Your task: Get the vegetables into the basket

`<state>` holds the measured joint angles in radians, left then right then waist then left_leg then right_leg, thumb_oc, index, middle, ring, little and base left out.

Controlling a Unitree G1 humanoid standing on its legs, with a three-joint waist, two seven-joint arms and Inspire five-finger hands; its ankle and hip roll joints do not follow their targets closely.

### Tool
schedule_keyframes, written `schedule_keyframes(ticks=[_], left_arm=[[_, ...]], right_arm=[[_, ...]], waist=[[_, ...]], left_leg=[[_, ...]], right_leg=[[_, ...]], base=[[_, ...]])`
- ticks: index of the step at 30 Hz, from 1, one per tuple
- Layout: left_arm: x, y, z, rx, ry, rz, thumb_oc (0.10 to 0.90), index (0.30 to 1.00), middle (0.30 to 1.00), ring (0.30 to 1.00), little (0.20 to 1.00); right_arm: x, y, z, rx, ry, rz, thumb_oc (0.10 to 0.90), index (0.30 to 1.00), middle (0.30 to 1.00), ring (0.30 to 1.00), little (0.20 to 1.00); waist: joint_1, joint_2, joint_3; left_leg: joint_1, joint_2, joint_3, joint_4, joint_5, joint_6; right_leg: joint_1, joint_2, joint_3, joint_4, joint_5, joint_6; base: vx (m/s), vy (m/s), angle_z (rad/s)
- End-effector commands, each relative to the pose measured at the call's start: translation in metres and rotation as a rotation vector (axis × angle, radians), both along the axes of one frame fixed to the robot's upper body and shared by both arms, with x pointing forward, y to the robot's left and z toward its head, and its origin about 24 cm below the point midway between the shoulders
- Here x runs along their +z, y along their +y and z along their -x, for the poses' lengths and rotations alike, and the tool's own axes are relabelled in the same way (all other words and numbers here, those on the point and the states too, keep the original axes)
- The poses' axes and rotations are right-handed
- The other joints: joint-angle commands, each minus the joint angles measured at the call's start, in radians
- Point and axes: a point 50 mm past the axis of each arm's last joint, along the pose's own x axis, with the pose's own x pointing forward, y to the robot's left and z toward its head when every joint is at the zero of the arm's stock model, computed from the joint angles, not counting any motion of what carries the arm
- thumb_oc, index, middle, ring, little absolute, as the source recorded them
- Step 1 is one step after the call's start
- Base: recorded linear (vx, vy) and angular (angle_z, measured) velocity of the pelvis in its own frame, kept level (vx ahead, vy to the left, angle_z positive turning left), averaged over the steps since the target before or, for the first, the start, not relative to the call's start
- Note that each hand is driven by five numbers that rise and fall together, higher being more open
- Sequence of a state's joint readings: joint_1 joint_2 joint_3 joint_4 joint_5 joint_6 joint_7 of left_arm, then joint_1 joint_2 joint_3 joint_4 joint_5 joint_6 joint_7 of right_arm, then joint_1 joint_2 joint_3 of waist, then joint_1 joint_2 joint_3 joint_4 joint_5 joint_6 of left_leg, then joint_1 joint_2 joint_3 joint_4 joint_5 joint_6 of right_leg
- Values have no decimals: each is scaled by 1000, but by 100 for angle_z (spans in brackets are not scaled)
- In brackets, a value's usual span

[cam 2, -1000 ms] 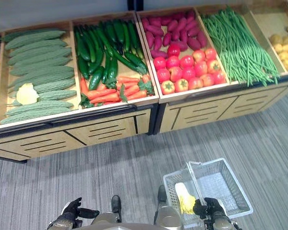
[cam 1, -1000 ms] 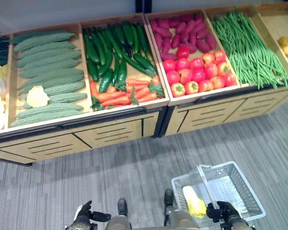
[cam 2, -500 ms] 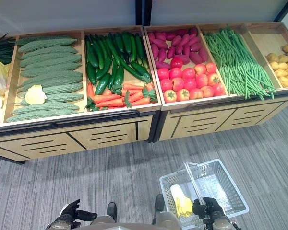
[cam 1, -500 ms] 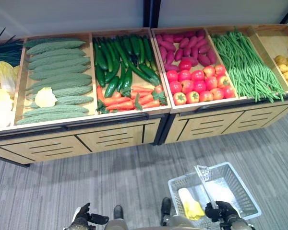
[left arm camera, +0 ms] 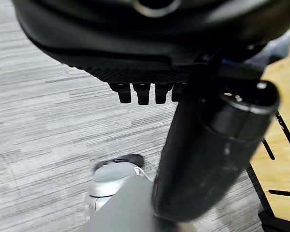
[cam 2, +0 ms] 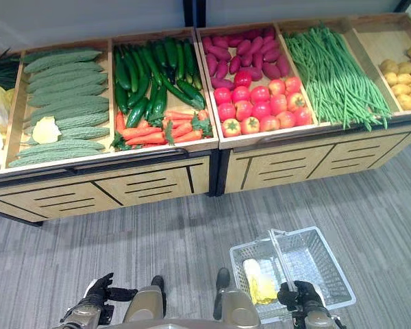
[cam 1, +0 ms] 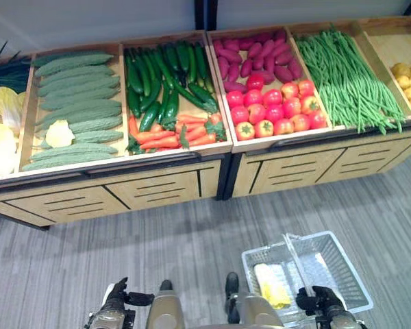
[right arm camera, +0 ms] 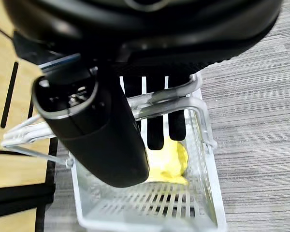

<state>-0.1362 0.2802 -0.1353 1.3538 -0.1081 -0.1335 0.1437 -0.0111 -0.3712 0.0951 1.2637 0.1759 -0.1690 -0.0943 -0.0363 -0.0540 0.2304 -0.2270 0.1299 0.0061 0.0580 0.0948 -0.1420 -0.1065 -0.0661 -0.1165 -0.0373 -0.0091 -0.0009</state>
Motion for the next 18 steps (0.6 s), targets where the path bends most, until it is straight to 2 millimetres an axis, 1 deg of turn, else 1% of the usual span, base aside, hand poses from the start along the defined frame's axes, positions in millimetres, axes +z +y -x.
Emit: schedule_keyframes(ticks=[1, 2, 3, 4, 6, 7, 8, 9, 10, 12, 14, 15, 16, 18], left_arm=[[1, 8, 8, -6, -1, -36, 900, 1000, 1000, 1000, 1000], [2, 9, 7, -6, -6, -39, 900, 1000, 1000, 1000, 1000], [0, 7, 12, -6, 7, -31, 900, 1000, 1000, 1000, 1000], [-1, 6, 14, -7, 13, -29, 900, 1000, 1000, 1000, 1000], [0, 5, 8, -32, 2, -33, 900, 1000, 1000, 1000, 1000], [1, 6, 8, -34, 1, -35, 900, 1000, 1000, 1000, 1000], [1, 6, 8, -34, 1, -35, 900, 1000, 1000, 1000, 1000], [5, 10, -1, -37, -29, -49, 900, 1000, 1000, 1000, 1000], [5, 11, -1, -36, -29, -49, 900, 1000, 1000, 1000, 1000], [9, 14, -8, -37, -54, -59, 900, 1000, 1000, 1000, 1000], [11, 17, -9, -32, -58, -67, 900, 1000, 1000, 1000, 1000], [11, 19, -9, -33, -55, -71, 900, 1000, 1000, 1000, 1000], [11, 19, -9, -33, -56, -71, 900, 1000, 1000, 1000, 1000], [11, 22, -7, -25, -50, -76, 900, 1000, 1000, 1000, 1000]], right_arm=[[17, -28, -2, -35, -94, 93, 400, 300, 300, 300, 300], [17, -28, -2, -30, -91, 96, 400, 300, 300, 300, 300], [16, -27, 0, -18, -75, 91, 400, 300, 300, 300, 300], [14, -25, 2, -5, -63, 91, 400, 300, 300, 300, 300], [13, -23, 4, -7, -54, 85, 400, 300, 300, 300, 300], [12, -22, 3, -10, -55, 81, 400, 300, 300, 300, 300], [12, -22, 3, -10, -55, 81, 400, 300, 300, 300, 300], [10, -16, -2, 1, -59, 64, 400, 300, 300, 300, 300], [10, -16, -2, 2, -59, 64, 400, 300, 300, 300, 300], [10, -11, -9, 14, -75, 49, 400, 300, 300, 300, 300], [10, -6, -16, 25, -95, 38, 400, 300, 300, 300, 300], [10, -2, -19, 37, -102, 29, 400, 300, 300, 300, 300], [10, -2, -19, 37, -102, 29, 400, 300, 300, 300, 300], [10, 0, -21, 42, -107, 23, 400, 300, 300, 300, 300]], waist=[[21, 9, -2], [26, 14, -6], [31, 15, -21], [34, 8, -28], [25, 1, -37], [24, -7, -41], [24, -7, -41], [22, -33, -49], [22, -34, -49], [24, -48, -49], [27, -57, -51], [29, -66, -50], [29, -66, -50], [31, -71, -50]], left_leg=[[-93, 71, 11, -2, 104, 20], [-106, 72, 11, -34, 114, 15], [-82, 72, 0, -45, 110, 20], [-65, 64, 0, -44, 105, 26], [-62, 48, 35, -35, 99, 33], [-54, 40, 49, -40, 92, 40], [-54, 40, 49, -40, 92, 40], [-52, 12, 84, -15, 52, 68], [-53, 11, 84, -14, 51, 68], [-63, -2, 95, 2, 31, 80], [-69, -13, 103, 12, 14, 90], [-71, -28, 105, 19, -1, 100], [-71, -28, 105, 20, -1, 101], [-72, -39, 102, 28, -16, 107]], right_leg=[[77, -22, 111, 164, -74, 85], [94, -19, 124, 157, -80, 90], [123, -24, 156, 147, -92, 104], [138, -40, 170, 136, -92, 116], [136, -73, 175, 134, -77, 137], [126, -84, 185, 135, -65, 147], [126, -84, 186, 135, -65, 147], [94, -130, 207, 139, 23, 178], [94, -131, 208, 139, 23, 179], [76, -151, 212, 143, 76, 192], [66, -164, 209, 148, 115, 199], [62, -175, 208, 155, 156, 202], [62, -176, 208, 155, 156, 202], [61, -185, 205, 163, 190, 206]], base=[[221, 102, -41], [320, 180, -47], [415, 266, -59], [395, 317, -61], [218, 269, -101], [105, 155, -72], [188, 267, -40], [143, 211, -35], [187, 271, -31], [81, 124, -17], [114, 169, -5], [106, 136, -5], [100, 118, -5], [65, 70, 0]])
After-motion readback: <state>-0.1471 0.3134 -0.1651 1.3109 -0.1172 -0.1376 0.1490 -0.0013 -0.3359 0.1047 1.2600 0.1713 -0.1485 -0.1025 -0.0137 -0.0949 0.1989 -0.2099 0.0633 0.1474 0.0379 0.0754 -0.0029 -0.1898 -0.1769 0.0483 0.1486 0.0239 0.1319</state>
